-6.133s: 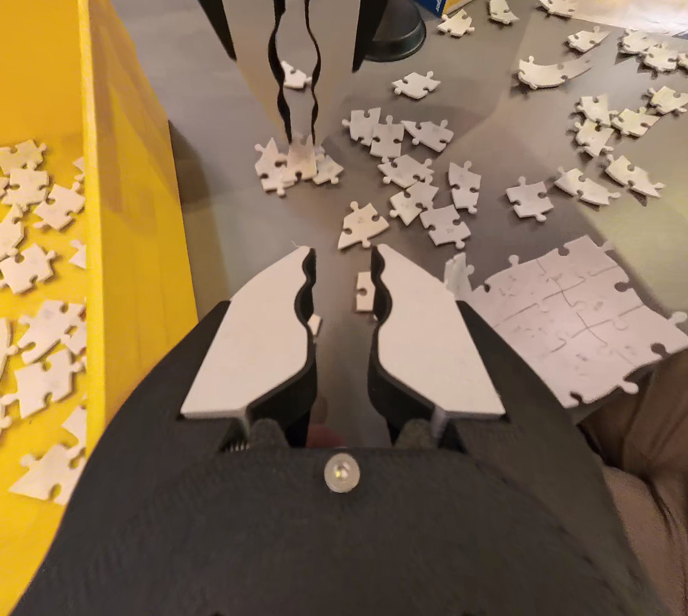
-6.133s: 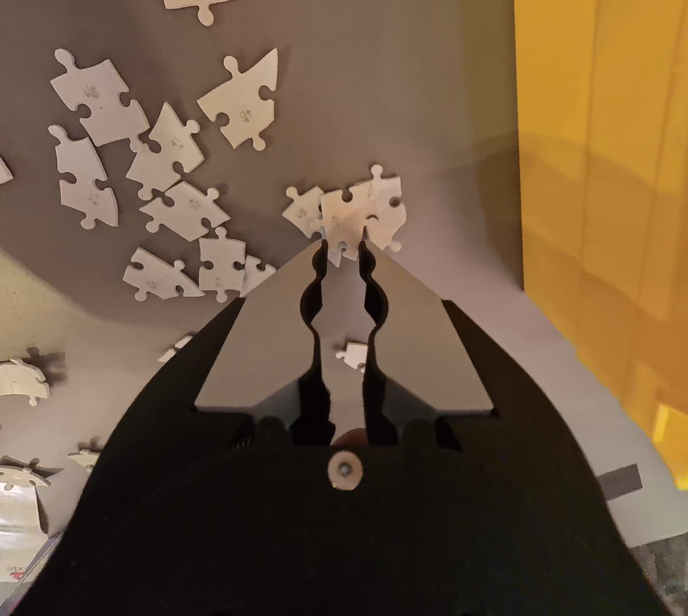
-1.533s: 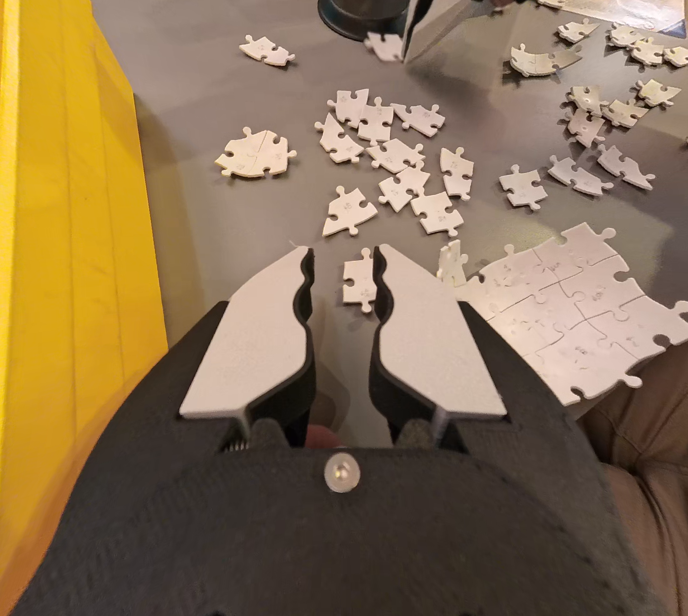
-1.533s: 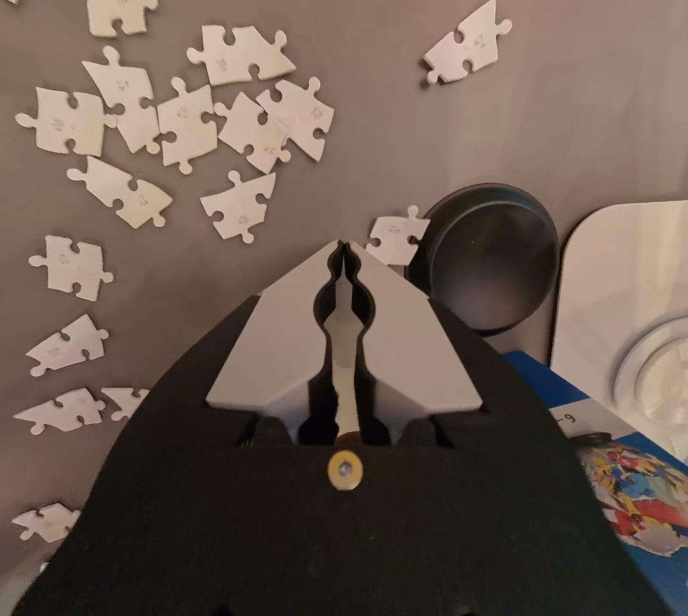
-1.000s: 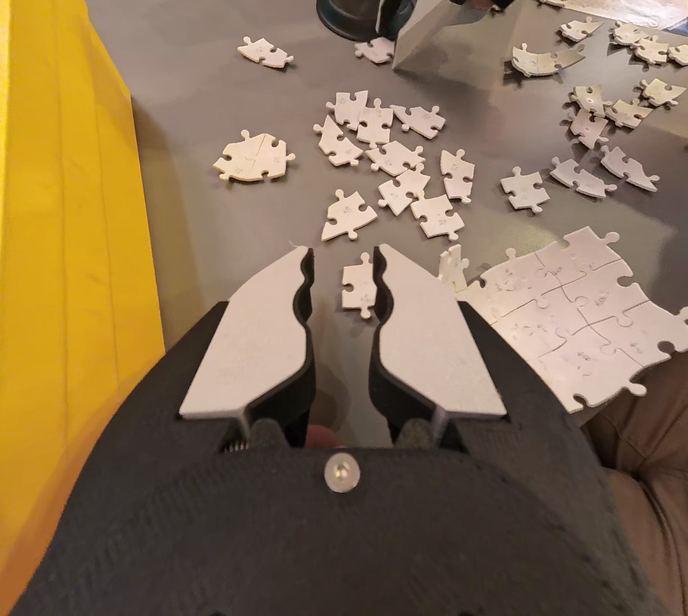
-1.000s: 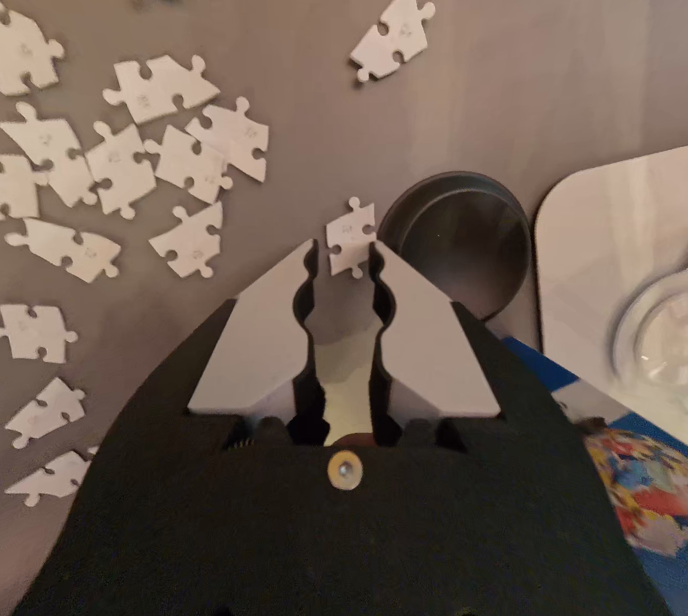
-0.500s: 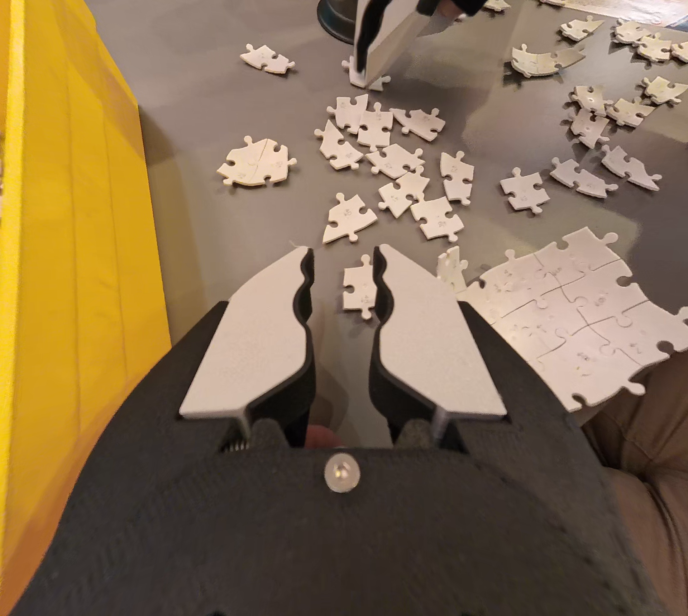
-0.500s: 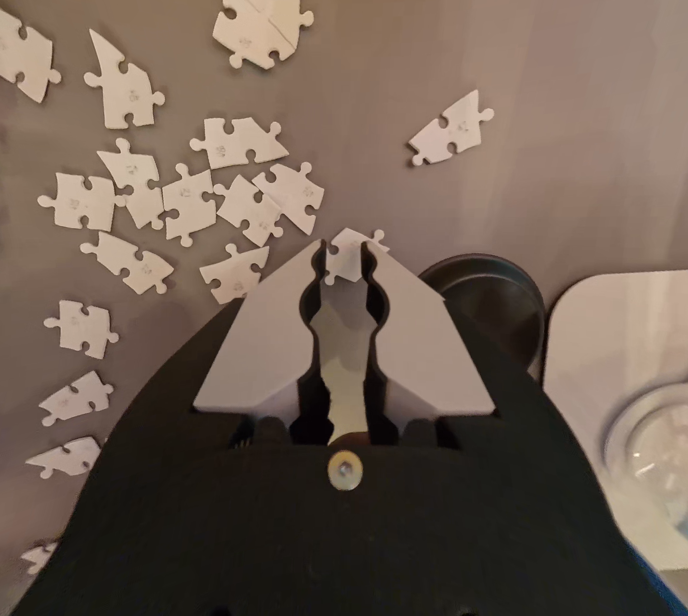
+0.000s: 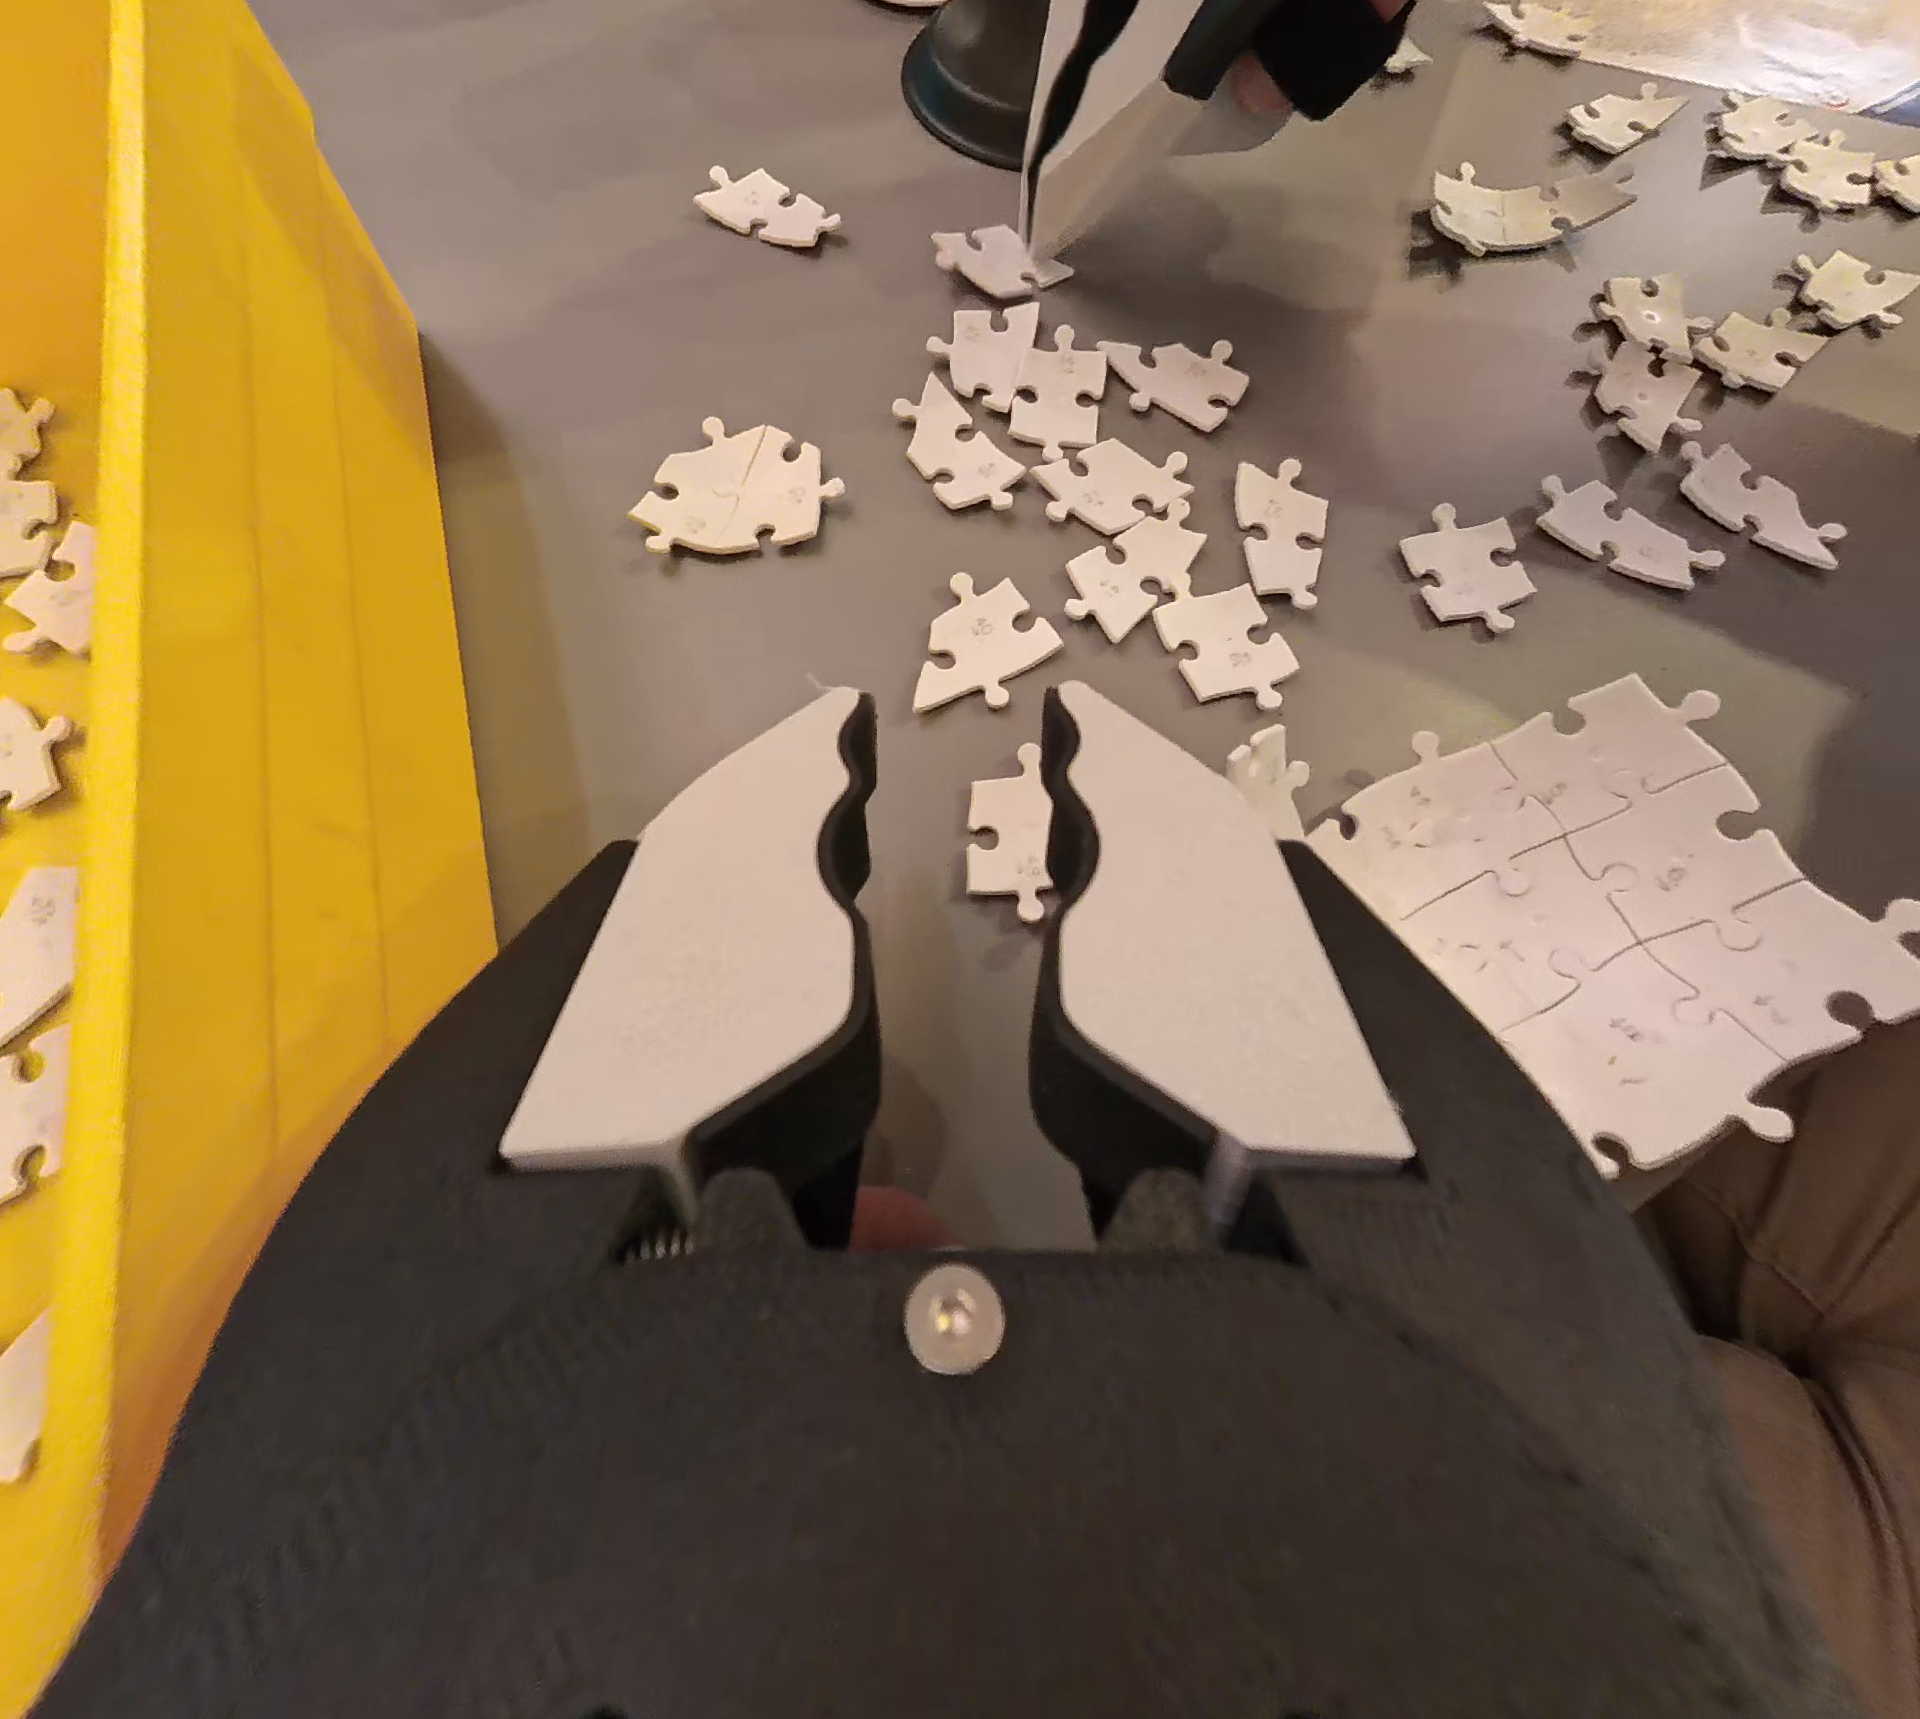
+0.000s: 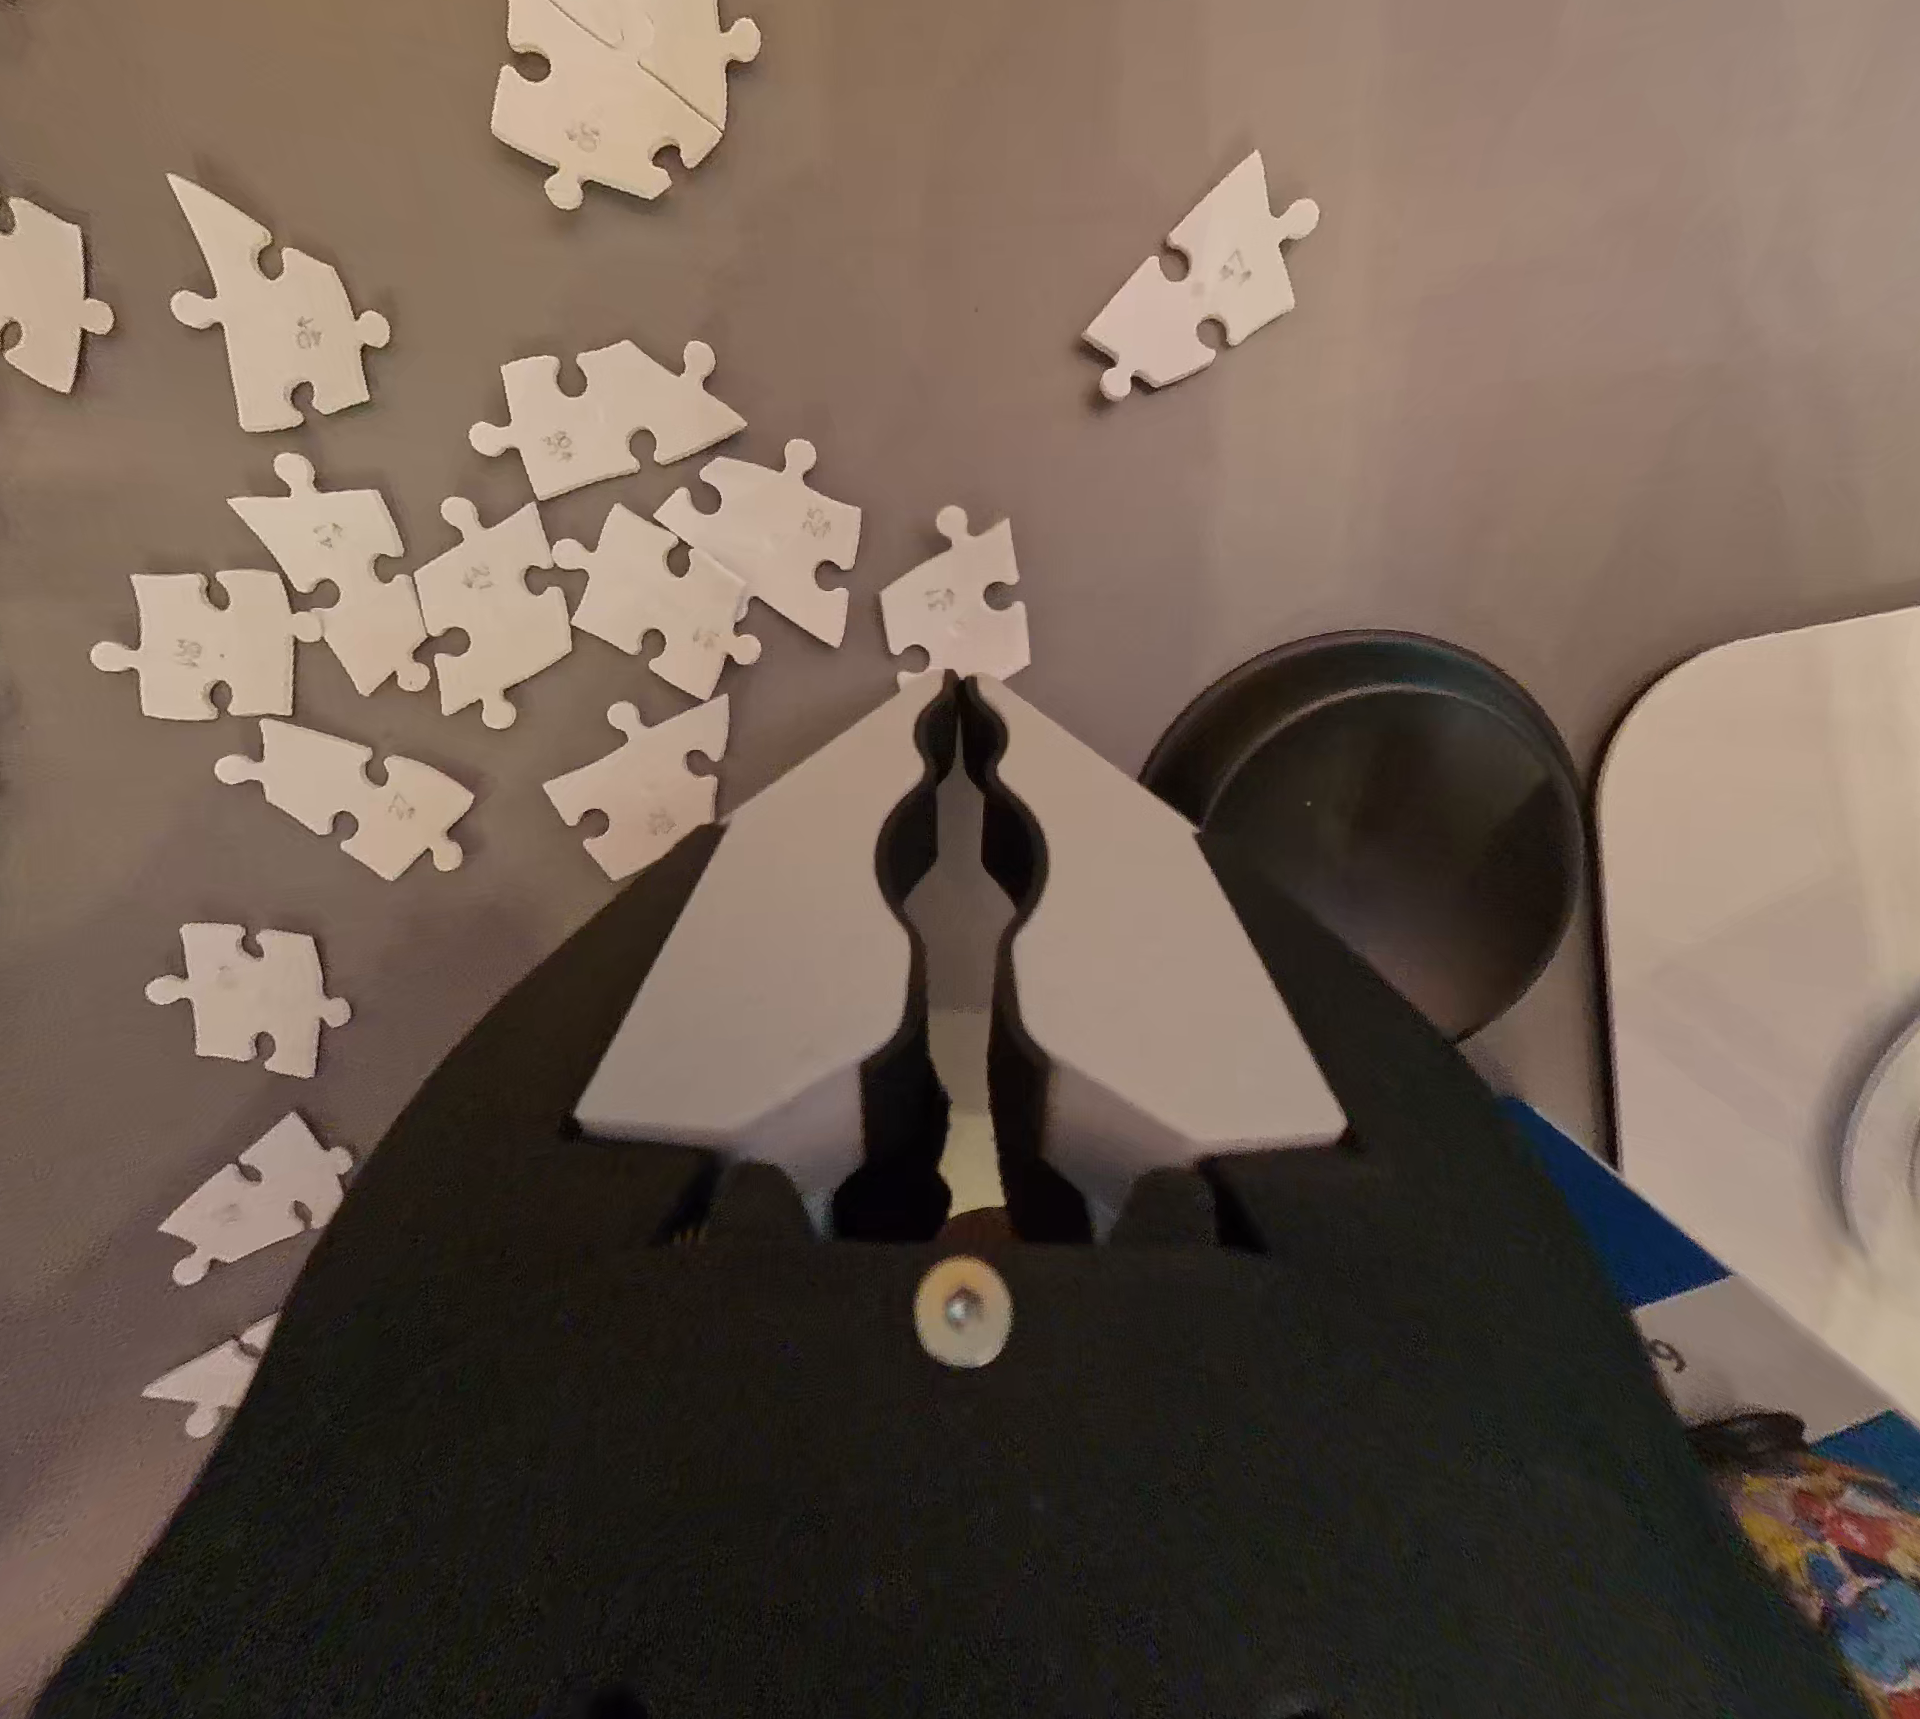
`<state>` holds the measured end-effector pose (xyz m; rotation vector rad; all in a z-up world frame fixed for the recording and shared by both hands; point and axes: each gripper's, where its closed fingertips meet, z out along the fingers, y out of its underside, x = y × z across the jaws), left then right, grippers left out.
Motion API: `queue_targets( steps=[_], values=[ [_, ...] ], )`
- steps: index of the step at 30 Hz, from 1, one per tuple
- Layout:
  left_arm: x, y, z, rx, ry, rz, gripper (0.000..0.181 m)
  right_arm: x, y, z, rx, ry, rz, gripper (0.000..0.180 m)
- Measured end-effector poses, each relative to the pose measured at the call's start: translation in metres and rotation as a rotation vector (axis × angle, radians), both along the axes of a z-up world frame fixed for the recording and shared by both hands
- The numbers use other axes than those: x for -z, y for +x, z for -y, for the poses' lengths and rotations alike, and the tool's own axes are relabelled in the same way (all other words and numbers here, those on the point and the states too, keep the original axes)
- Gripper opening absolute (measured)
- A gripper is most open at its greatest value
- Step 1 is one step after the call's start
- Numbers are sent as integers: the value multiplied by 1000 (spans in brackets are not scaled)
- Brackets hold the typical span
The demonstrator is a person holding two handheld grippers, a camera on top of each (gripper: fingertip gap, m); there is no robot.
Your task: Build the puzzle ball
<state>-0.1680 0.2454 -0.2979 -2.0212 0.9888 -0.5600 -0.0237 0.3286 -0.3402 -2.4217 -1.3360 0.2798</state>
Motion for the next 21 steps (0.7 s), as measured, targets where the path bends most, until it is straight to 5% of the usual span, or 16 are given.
queue_targets(
  steps=[3, 5, 8, 21],
  values=[
    [-1, 1, 0, 0, 0, 3, 30, 0, -2, -2, -16, 8, -3, 3],
    [0, 2, 1, 4, -1, 0, 30, -2, 1, -5, -9, 19, 17, 28],
    [1, 3, 2, 8, 0, -3, 30, -5, 1, -5, -3, 22, 18, 37],
    [3, 2, 2, 9, -7, 4, 30, 1, -12, -6, 18, -8, -68, 19]
  ],
)
